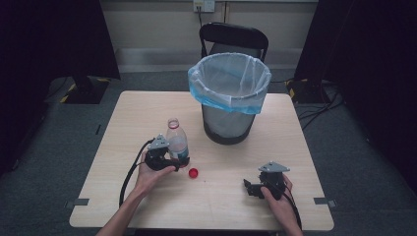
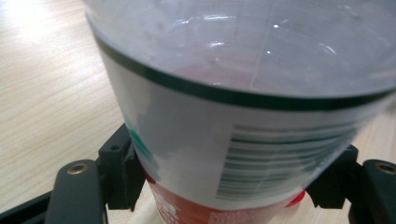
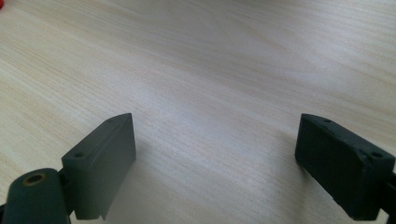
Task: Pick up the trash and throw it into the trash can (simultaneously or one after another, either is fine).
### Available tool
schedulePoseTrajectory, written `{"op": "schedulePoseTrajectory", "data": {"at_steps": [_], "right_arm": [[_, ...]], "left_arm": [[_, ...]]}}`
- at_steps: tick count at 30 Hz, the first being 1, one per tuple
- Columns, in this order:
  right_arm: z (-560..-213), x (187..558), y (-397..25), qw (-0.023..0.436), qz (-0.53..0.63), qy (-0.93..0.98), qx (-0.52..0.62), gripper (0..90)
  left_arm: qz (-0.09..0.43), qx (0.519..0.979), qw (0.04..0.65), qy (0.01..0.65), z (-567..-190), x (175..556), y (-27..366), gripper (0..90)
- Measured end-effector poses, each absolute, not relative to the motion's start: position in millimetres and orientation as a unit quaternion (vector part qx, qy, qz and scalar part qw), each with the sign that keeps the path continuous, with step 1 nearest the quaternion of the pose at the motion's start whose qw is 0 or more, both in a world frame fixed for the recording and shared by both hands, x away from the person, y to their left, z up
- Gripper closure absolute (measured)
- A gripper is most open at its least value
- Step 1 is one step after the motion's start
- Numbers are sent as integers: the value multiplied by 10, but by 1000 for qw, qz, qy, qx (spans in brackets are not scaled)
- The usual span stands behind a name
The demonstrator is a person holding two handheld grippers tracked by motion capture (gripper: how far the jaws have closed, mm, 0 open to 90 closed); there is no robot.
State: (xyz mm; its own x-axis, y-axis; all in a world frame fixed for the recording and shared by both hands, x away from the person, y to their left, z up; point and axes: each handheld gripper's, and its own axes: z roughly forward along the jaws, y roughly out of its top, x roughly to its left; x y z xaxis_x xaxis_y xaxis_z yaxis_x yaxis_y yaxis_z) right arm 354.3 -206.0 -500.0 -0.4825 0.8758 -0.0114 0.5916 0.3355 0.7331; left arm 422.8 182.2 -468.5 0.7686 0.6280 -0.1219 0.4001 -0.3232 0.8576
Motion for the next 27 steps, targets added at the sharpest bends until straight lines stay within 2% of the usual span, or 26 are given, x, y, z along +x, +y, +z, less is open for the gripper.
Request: {"op": "schedulePoseTrajectory", "data": {"at_steps": [14,27], "right_arm": [[-4999,3544,-2060,208,342,790,464,116],[-5000,3544,-2060,208,342,790,464,116]], "left_arm": [[95,792,515,316,-4569,4181,1847,276],[108,787,530,298,-4211,4187,1865,277]]}}
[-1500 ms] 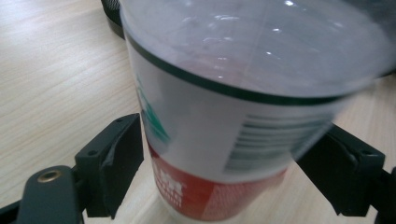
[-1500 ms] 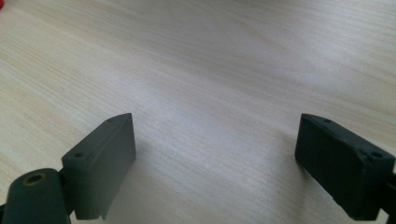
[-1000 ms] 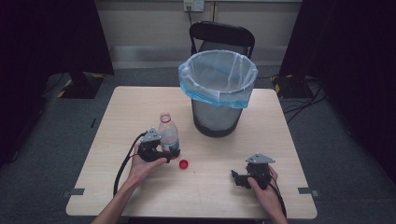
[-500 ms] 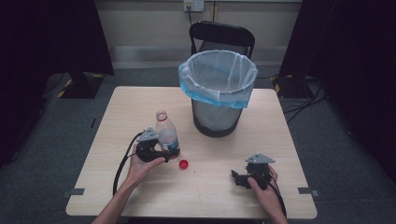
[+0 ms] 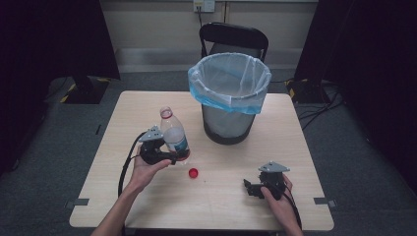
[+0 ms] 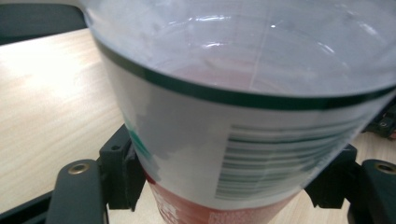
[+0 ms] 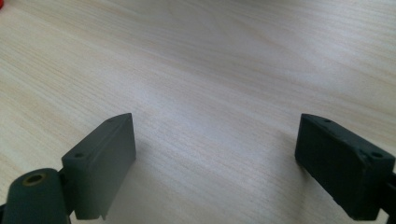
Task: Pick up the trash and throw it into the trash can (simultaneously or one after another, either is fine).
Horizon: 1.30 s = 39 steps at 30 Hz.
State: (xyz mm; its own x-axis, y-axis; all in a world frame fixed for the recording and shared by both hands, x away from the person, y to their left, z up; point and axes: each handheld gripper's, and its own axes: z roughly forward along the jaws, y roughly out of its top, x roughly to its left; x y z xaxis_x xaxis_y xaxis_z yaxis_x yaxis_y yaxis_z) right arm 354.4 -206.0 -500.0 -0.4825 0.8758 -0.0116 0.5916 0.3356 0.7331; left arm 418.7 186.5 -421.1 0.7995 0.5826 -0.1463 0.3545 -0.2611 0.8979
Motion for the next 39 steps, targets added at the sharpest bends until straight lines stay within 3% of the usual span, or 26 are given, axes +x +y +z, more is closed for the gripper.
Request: {"op": "schedulePoseTrajectory", "data": {"at_steps": [39], "right_arm": [[-5000,3543,-2060,208,342,790,464,116]], "left_arm": [[124,739,611,255,-3170,4227,1898,279]]}}
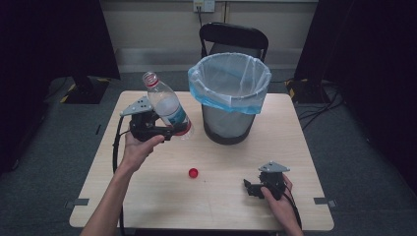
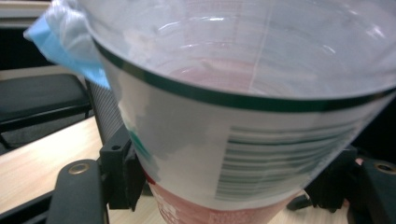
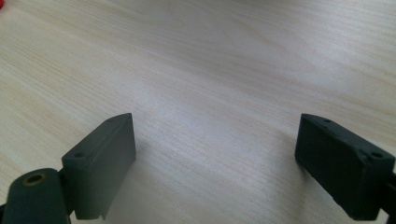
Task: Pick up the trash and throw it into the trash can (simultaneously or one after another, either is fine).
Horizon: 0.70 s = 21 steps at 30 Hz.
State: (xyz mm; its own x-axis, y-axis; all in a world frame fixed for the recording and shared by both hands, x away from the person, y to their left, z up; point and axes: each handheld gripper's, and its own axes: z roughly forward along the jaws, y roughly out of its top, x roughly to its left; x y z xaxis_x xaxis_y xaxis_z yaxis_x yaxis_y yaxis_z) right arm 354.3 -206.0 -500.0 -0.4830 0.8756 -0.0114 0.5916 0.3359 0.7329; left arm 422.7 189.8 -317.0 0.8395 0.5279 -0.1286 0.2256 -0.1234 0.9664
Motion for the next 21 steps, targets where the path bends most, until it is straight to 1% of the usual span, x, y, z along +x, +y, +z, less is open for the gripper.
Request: {"op": "schedulePoseTrajectory", "data": {"at_steps": [6,9,14,21], "right_arm": [[-5000,3544,-2060,208,342,790,464,116],[-5000,3543,-2060,208,342,790,464,116],[-5000,3543,-2060,208,342,790,464,116],[-5000,3543,-2060,208,342,790,464,116]], "left_arm": [[123,735,620,246,-3040,4240,1874,279],[121,717,637,254,-2979,4257,1870,279],[122,714,643,248,-2892,4265,1822,279],[138,710,651,232,-2685,4301,1748,279]]}}
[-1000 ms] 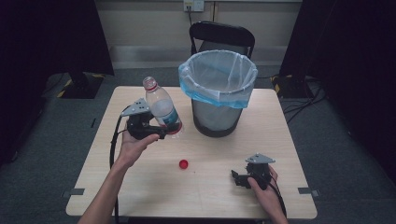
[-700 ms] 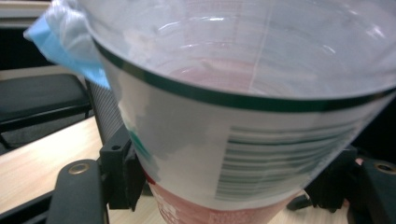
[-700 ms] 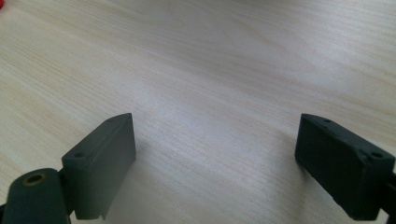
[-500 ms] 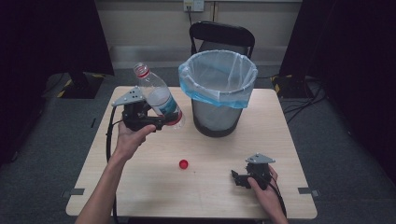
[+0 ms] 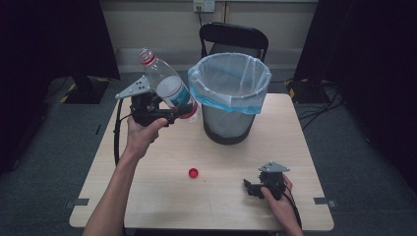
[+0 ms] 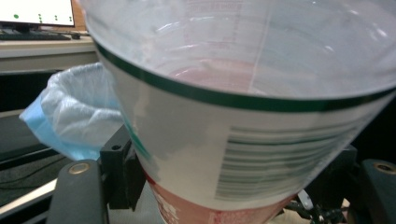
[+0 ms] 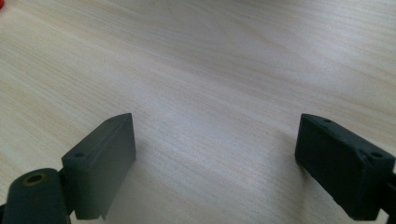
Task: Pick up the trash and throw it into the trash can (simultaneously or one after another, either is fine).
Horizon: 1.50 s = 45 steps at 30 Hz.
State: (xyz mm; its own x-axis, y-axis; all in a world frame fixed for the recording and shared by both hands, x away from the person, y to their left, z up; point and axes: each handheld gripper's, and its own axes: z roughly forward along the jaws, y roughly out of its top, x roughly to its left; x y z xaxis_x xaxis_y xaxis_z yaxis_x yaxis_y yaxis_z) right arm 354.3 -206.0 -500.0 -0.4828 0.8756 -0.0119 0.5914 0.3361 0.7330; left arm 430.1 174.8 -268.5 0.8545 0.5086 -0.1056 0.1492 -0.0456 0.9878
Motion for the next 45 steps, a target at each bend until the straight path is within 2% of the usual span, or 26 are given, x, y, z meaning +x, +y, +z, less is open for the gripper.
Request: {"op": "schedulePoseTrajectory", "data": {"at_steps": [9,23,33,45], "right_arm": [[-5000,3543,-2060,208,342,790,464,116],[-5000,3543,-2059,208,341,790,465,116],[-5000,3543,-2060,209,342,790,464,117],[-4999,3541,-2060,208,342,791,463,117]], "left_arm": [[127,703,661,230,-2586,4402,1654,280],[139,696,672,212,-2364,4481,1441,280],[131,686,681,220,-2250,4637,1240,280],[142,694,668,227,-2196,4892,1015,278]]}}
